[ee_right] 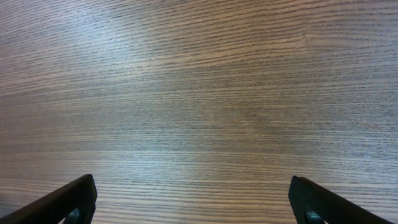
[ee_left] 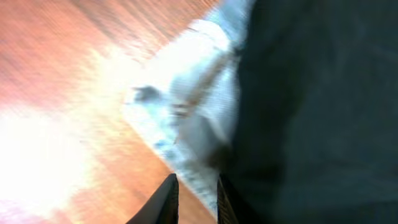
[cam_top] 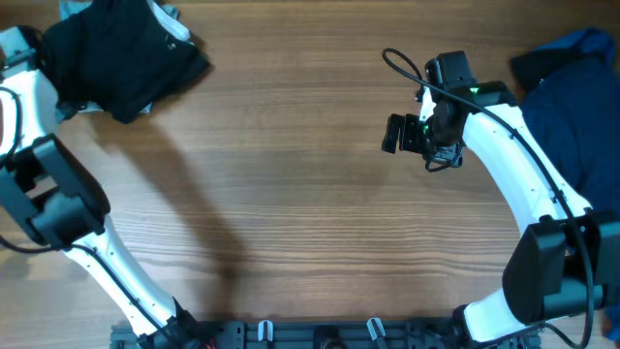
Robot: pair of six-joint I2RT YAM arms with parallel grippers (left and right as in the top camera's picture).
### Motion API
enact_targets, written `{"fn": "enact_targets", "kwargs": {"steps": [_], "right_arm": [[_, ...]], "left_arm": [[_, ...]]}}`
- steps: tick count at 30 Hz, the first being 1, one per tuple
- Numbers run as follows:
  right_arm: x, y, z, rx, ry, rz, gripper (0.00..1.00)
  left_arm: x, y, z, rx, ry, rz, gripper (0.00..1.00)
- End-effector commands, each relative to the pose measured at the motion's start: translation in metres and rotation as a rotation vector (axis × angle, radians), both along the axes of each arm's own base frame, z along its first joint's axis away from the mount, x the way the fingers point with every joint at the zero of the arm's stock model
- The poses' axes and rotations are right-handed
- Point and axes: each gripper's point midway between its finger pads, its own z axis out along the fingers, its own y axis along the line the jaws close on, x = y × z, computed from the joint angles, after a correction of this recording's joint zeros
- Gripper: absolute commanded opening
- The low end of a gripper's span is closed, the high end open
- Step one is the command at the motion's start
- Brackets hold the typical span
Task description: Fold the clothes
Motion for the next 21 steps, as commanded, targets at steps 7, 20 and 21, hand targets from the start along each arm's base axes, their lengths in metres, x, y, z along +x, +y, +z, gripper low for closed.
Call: {"fn": "enact_targets", "kwargs": {"steps": [7,20,21], "right_arm": [[0.029,0.0,0.09,0.017,-0.265,-0.018,1.0],[-0.105,-0.043,0.235,0.022,-0.604,-0.169,1.0],[-0.117,-0.045,0.241,0.028,-0.629,-0.171,1.0]], "left_arm": [[-0.004,-0.067,0.204,-0.026,-0.388,-0.161,0.99],[-0.017,-0.16,0.248,-0.206,-0.463,-0.372,1.0],[-0.017,-0.164,0.248,-0.208,-0.462,-0.381,1.0]]}}
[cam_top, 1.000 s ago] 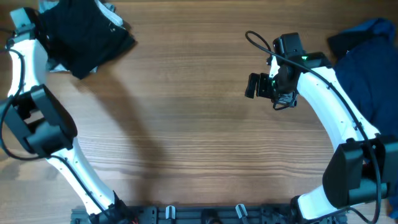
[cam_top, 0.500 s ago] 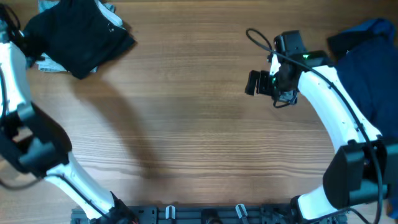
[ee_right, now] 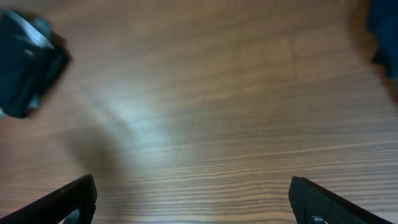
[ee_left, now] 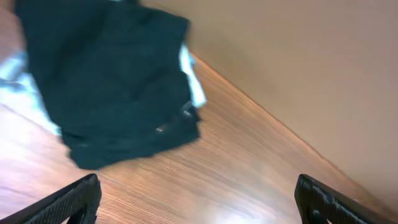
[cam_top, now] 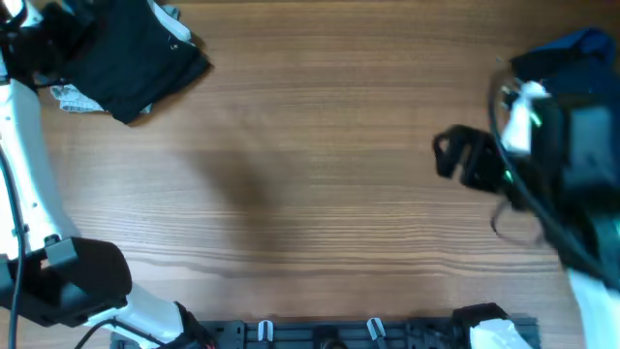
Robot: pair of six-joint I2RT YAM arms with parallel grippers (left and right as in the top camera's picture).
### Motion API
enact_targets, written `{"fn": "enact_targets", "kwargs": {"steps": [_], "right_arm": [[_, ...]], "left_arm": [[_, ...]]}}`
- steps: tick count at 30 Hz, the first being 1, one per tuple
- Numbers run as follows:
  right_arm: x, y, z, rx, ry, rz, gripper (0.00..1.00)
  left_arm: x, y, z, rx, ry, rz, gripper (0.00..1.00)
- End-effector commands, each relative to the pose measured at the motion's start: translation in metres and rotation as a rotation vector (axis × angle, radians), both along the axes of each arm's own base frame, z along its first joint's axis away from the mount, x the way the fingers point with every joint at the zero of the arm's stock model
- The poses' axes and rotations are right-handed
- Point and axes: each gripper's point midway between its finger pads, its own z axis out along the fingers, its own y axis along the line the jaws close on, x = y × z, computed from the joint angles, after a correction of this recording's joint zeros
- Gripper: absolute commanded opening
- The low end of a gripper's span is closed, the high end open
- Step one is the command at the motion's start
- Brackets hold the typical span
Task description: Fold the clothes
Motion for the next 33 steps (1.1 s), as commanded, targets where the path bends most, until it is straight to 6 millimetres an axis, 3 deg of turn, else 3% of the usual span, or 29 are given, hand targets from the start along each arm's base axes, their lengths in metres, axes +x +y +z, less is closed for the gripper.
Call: {"fn": "enact_targets", "kwargs": {"steps": [1,5,8,19,25,33], "right_arm": [[-0.054,-0.017,0.038,0.019,-0.155,-0.06,1.0],[-0.094,-0.03,0.047,0.027,-0.244,-0.097,1.0],[-0.107,-0.046,0.056,0.014,-0.311,-0.185,1.0],[-0.109,-0.05,0.056,0.205,-0.287,-0.383,1.0],[-0.109,-0.053,0.056,0.186,-0.292,-0.386,1.0],[-0.119,-0.068,0.03,0.103,-0.21,-0.455,1.0]], "left_arm": [[0.005,-0.03,0.004,-0.055,-0.02,-0.094,1.0],[0.006,-0.034,0.004,-0.055,-0.02,-0.103,1.0],[0.006,-0.034,0.004,-0.055,-0.02,-0.103,1.0],[0.006,-0.034,0.003,-0.055,-0.02,-0.103,1.0],[0.006,-0.034,0.003,-0.055,-0.019,-0.103,1.0],[0.006,-0.034,0.003,-0.055,-0.019,-0.103,1.0]]}}
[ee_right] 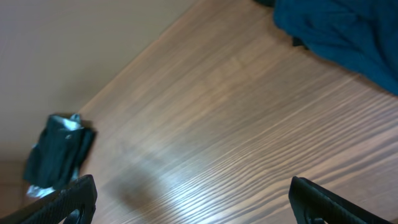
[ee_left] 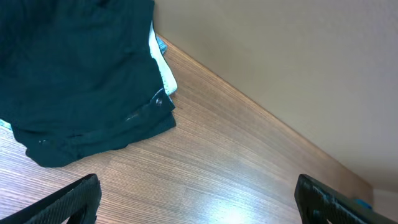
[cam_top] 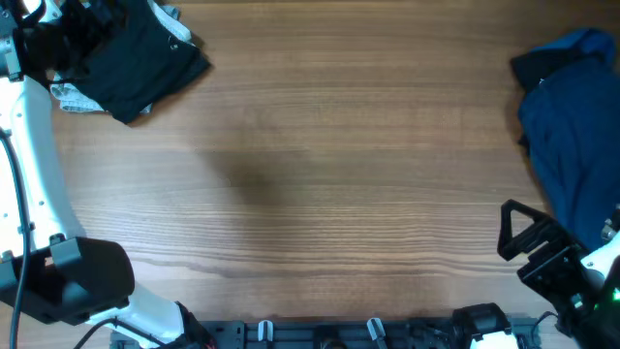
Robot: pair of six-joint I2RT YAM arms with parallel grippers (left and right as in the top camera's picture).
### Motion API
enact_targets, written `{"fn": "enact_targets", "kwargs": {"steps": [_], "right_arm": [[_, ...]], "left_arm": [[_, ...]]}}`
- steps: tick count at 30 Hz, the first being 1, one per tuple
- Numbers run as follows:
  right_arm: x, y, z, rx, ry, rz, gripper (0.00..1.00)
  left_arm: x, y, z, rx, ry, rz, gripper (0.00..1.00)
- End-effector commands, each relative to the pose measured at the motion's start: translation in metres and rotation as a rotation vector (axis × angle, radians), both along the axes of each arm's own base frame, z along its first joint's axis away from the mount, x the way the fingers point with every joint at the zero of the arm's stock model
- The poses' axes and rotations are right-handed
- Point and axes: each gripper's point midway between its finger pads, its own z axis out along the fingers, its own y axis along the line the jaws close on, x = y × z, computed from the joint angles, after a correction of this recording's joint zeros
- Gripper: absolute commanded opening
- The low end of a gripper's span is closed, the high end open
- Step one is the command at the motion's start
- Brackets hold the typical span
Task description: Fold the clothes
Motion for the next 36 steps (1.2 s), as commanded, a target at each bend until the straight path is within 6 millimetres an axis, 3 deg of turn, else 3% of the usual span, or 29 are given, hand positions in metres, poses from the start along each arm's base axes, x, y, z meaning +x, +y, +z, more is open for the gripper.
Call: {"fn": "enact_targets", "kwargs": {"steps": [1,3,6,11,13,17,23,28,36], "right_arm": [[-0.001,-0.017,-0.015,-0.053,0.031,-0.087,1.0],[-0.003,-0.026,-0.032,-0.092,0.052,-0.123,1.0],[0.005,-0.025,-0.042,-0.146,-0.019,-0.07,1.0],[0.035,0.008,-0.041,-0.4,-0.323,0.271,1.0],[0.048,0.016,-0.053,-0.507,-0.414,0.361,1.0],[0.074,0.017,-0.081,-0.543,-0.505,0.355,1.0],[0.095,0.032,-0.105,-0.55,-0.697,0.398,1.0],[0.098,0.032,-0.109,-0.584,-0.822,0.366,1.0],[0.101,0.017,-0.115,-0.551,-0.812,0.266,1.0]], "left_arm": [[0.001,-0.003,0.001,-0.011,-0.006,-0.015,1.0],[0.001,-0.003,0.001,-0.011,-0.006,-0.015,1.0],[0.001,-0.003,0.001,-0.011,-0.006,-0.015,1.0],[0.001,-0.003,0.001,-0.011,-0.006,-0.015,1.0],[0.001,-0.003,0.001,-0.011,-0.006,-0.015,1.0],[0.001,-0.003,0.001,-0.011,-0.006,-0.015,1.0],[0.001,-0.003,0.001,-0.011,-0.006,-0.015,1.0],[0.001,-0.003,0.001,-0.011,-0.006,-0.015,1.0],[0.001,-0.003,0.001,-0.011,-0.006,-0.015,1.0]]}}
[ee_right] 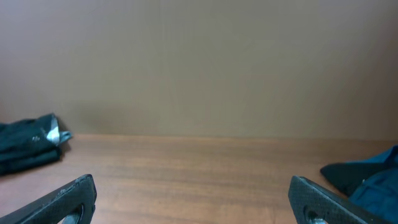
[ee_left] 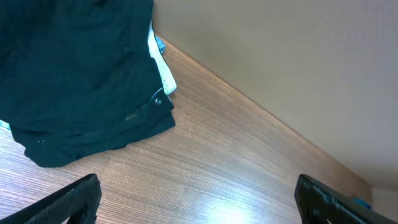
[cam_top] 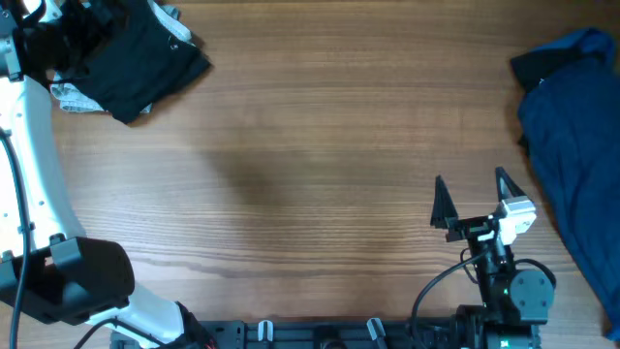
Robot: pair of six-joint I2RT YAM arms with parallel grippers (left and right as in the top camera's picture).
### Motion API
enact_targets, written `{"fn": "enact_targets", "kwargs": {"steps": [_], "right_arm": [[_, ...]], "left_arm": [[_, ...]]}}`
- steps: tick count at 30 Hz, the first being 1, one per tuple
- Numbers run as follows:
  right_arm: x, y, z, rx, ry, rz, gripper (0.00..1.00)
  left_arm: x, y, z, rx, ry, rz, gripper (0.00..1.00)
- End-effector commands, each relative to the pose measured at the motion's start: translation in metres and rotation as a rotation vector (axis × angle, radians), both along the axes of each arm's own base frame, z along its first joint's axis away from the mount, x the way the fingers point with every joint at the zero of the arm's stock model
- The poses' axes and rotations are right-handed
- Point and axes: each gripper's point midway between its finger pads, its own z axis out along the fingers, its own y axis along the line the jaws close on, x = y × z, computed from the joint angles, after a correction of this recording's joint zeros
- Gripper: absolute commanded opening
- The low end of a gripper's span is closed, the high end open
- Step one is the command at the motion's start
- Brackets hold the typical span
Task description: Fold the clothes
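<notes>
A folded black garment (cam_top: 131, 58) with a bit of light cloth under it lies at the table's far left corner; it also shows in the left wrist view (ee_left: 74, 81). My left gripper (ee_left: 199, 208) hovers beside it, open and empty. A crumpled blue garment (cam_top: 572, 126) lies along the right edge. My right gripper (cam_top: 473, 197) stands at the front edge, open and empty, looking level across the table; in its view the black garment (ee_right: 28, 149) is far left and the blue garment (ee_right: 373, 177) at the right.
The wooden table (cam_top: 320, 165) stretches between the two garments. A plain beige wall (ee_right: 199, 62) rises behind the far edge. The arm mounts and a rail (cam_top: 320, 334) sit along the front edge.
My right arm has moved from the front right corner to the front edge, left of the blue garment, and its camera now looks level at the wall. The left arm has not moved.
First my left gripper was nearly shut down at the black garment's edge, my right one open over the table's middle right. Then the left gripper was open and raised off the pile, and the right arm stood further right, later at the front right corner, now at the front edge.
</notes>
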Motion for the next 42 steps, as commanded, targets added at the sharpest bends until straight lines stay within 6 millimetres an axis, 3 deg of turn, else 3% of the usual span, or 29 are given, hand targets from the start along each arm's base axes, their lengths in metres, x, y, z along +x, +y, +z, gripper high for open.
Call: {"fn": "enact_targets", "kwargs": {"steps": [1,6,11,13,18,42], "right_arm": [[0.0,-0.007,0.004,0.001,-0.035,-0.037,1.0],[0.005,-0.007,-0.022,-0.011,0.004,-0.039,1.0],[0.006,-0.007,-0.029,-0.019,0.036,-0.039,1.0],[0.006,-0.007,-0.044,-0.047,0.094,-0.041,1.0],[0.007,-0.008,-0.043,-0.108,0.083,-0.051,1.0],[0.006,-0.007,-0.043,-0.094,0.083,-0.044,1.0]], "left_arm": [[0.001,-0.002,0.001,-0.009,-0.005,-0.013,1.0],[0.001,-0.002,0.001,-0.009,-0.005,-0.013,1.0],[0.001,-0.002,0.001,-0.009,-0.005,-0.012,1.0],[0.001,-0.002,0.001,-0.009,-0.005,-0.012,1.0],[0.001,-0.002,0.001,-0.009,-0.005,-0.013,1.0],[0.001,-0.002,0.001,-0.009,-0.005,-0.012,1.0]]}}
